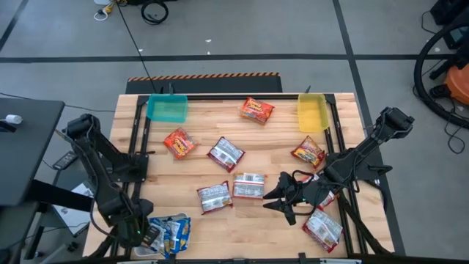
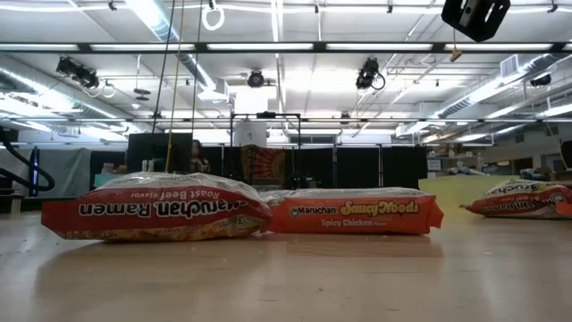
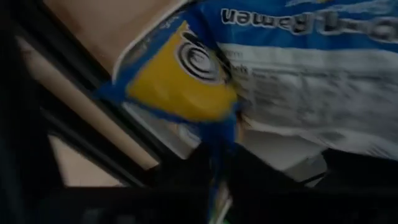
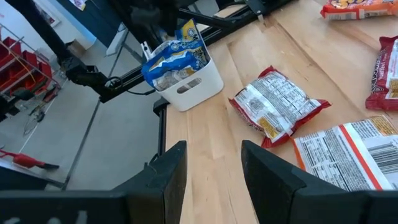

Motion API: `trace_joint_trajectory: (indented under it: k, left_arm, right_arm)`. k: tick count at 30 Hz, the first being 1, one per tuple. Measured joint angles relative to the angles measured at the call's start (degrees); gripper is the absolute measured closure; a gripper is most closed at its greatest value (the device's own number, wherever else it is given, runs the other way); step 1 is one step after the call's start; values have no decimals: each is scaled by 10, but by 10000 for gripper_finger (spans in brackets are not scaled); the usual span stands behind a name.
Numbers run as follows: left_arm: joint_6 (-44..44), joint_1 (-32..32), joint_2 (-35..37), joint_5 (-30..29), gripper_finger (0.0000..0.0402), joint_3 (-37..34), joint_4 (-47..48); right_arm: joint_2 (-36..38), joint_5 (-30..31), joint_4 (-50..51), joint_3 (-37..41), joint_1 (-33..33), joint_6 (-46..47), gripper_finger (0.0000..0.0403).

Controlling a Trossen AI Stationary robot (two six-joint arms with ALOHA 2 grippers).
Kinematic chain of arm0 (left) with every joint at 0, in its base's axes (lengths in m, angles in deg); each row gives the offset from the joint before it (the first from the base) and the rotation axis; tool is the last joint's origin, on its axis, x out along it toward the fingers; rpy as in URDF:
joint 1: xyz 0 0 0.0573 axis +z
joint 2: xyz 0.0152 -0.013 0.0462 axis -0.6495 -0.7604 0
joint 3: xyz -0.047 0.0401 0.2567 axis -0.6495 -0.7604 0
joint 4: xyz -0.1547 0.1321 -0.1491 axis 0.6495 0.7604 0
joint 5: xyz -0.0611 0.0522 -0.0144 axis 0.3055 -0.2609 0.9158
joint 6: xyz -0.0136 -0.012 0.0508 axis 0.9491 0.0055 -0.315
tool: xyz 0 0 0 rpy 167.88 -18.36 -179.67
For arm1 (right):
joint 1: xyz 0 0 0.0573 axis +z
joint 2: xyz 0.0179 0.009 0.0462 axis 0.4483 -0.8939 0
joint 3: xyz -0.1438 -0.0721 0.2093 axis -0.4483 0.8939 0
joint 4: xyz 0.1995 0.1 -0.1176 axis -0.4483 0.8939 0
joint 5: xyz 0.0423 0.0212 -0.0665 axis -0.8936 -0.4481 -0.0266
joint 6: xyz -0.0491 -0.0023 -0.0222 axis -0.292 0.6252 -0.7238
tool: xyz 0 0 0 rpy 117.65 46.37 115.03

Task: Sort Maruchan noodles
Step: Adjust the blue noodle pack in the white bin

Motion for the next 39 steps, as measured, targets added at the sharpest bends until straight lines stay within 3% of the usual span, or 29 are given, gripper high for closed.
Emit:
trace_joint_trajectory:
  k: [7,11,13,19,23,28,31,34,39]
  left_arm:
    - [-12,4,20,-2,396,85,156]
    - [-21,16,8,-20,398,78,121]
    - [-46,28,1,-2,398,81,97]
    - [-87,54,0,21,400,157,208]
    - [-121,69,-22,-5,398,151,170]
    - [-146,78,-61,-11,364,111,78]
    - [-160,80,-73,-6,336,100,83]
    - [-154,80,-71,-42,310,100,116]
    - [-122,68,-35,-62,277,125,125]
  right_arm:
    - [0,0,1,0,0,0,245]
    - [0,-11,2,0,0,2,245]
    - [0,-17,2,0,0,4,245]
    - [0,-31,4,0,-9,4,245]
    - [0,-41,4,0,-21,4,245]
    - [0,-41,5,0,-27,3,245]
    - [0,-41,6,0,-27,3,245]
    - [0,-41,12,0,-27,3,245]
    - [0,-41,14,0,-27,4,245]
